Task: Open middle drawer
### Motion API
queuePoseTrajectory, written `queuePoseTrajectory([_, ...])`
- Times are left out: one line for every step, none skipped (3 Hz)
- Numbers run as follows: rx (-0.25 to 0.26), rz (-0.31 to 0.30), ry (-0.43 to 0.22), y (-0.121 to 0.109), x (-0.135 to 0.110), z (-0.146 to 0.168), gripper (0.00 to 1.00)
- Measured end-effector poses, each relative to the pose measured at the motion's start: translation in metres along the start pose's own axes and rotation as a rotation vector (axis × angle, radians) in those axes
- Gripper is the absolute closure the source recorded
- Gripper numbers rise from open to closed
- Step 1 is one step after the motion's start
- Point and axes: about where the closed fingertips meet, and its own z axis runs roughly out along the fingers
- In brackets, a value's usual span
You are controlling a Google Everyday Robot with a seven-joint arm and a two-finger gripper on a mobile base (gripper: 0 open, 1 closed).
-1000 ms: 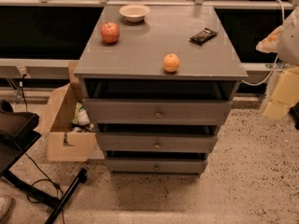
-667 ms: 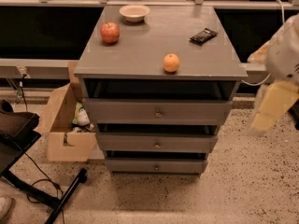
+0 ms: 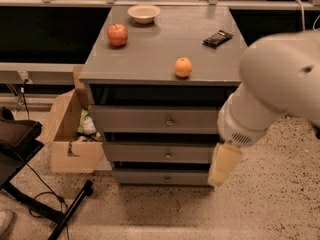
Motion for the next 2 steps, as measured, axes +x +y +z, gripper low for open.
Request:
queuePoseTrajectory([-0.055, 0.008, 0.076, 0.025, 0.009, 0.082, 0.0])
queuePoseTrajectory([-0.096, 0.029, 0.129, 0.038, 0.021, 0.154, 0.0])
